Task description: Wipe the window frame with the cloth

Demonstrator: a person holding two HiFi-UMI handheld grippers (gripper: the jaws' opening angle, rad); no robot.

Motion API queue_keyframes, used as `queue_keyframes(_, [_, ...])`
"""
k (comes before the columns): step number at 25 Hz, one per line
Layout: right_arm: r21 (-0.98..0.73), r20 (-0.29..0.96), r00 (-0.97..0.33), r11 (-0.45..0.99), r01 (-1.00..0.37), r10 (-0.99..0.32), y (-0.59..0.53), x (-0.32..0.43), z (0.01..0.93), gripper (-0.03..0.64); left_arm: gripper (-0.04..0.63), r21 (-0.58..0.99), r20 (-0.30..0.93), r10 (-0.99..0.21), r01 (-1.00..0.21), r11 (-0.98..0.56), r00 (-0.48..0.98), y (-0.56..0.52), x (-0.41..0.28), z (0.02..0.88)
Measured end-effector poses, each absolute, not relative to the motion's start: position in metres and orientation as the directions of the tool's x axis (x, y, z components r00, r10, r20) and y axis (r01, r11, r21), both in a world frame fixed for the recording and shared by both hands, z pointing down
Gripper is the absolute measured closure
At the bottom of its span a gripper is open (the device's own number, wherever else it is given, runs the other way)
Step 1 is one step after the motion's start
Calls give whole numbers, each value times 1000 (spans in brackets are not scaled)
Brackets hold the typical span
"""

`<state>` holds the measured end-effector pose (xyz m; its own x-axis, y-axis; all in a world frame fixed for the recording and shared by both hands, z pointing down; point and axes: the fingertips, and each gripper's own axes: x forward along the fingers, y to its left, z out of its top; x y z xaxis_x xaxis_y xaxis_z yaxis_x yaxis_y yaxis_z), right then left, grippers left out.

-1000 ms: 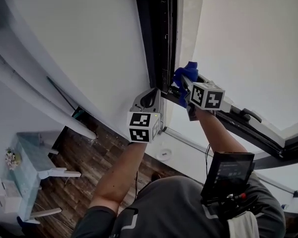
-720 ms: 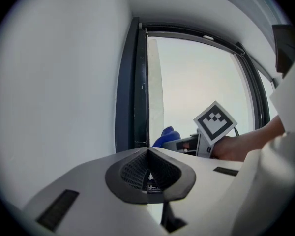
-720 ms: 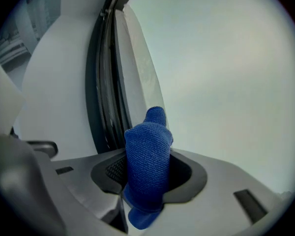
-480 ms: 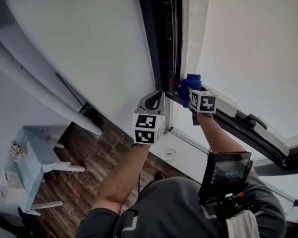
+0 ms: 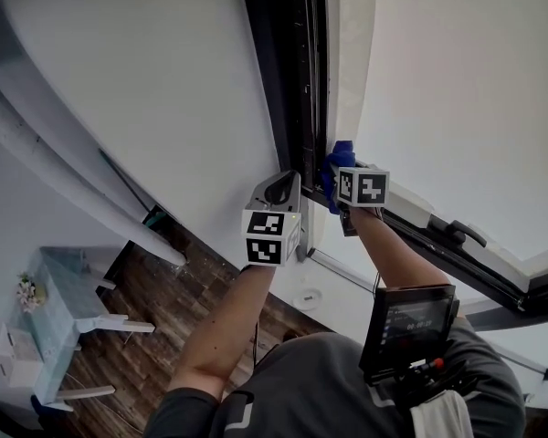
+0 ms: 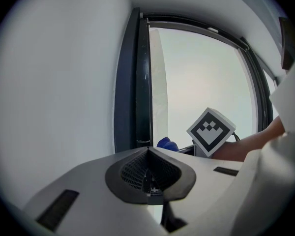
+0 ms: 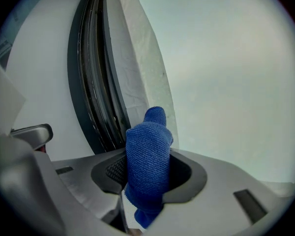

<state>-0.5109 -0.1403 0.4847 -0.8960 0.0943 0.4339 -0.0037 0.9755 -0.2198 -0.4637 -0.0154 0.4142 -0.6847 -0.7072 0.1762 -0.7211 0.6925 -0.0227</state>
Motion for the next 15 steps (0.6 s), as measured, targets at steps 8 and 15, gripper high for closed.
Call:
queue_keyframes(8, [-274, 273, -947, 957, 93, 170, -136, -510, 392, 443, 588, -21, 96, -732, -737, 676, -674, -35, -468, 351])
queue_keyframes(15, [-269, 178, -960, 949, 166, 218, -134, -510, 324, 443, 588, -56, 19, -739, -739, 672, -673, -41, -469, 286])
